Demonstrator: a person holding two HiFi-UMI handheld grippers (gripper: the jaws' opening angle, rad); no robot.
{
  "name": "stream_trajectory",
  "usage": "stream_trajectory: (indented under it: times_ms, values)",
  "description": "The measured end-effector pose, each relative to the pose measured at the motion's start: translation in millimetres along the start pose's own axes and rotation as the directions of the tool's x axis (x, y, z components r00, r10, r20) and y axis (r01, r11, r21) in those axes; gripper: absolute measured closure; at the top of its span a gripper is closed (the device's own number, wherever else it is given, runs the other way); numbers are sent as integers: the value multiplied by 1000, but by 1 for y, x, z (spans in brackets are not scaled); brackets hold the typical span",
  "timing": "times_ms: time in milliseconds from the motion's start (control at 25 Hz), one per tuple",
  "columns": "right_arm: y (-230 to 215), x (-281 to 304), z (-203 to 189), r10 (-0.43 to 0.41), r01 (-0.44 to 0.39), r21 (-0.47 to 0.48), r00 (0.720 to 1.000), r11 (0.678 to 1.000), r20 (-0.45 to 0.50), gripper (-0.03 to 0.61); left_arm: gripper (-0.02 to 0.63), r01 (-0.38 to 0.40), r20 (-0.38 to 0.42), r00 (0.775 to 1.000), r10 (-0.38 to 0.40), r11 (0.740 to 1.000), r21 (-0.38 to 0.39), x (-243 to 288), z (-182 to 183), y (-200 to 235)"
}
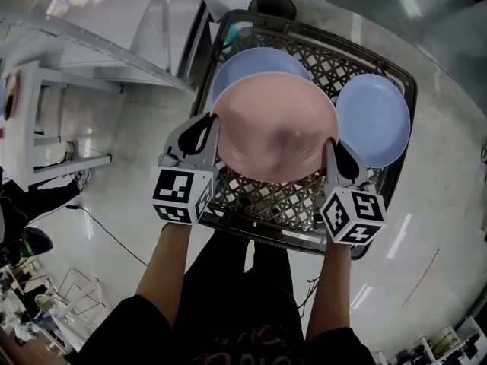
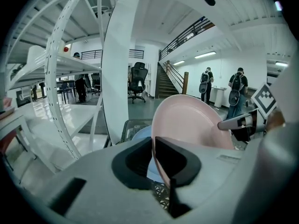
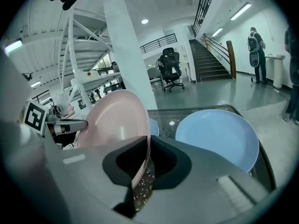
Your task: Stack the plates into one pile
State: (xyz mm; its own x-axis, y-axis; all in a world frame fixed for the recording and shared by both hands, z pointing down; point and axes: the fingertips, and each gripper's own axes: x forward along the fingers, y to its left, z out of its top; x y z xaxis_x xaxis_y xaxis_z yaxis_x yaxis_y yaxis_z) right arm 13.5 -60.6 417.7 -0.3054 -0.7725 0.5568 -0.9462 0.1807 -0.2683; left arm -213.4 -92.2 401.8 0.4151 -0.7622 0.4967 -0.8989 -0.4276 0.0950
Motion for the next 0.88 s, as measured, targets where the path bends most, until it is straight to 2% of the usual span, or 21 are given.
stream_trajectory:
  times_ms: [400,880]
  values:
    - [8,46,22,33,-33,-5,999,999,-10,551,597,-27,2,1000,27,1000,-6,29,14,38]
    - [5,85,13,21,-21,0,997,1000,-70,546,588,-16,-48,999,15,999,-28,61,-4,60]
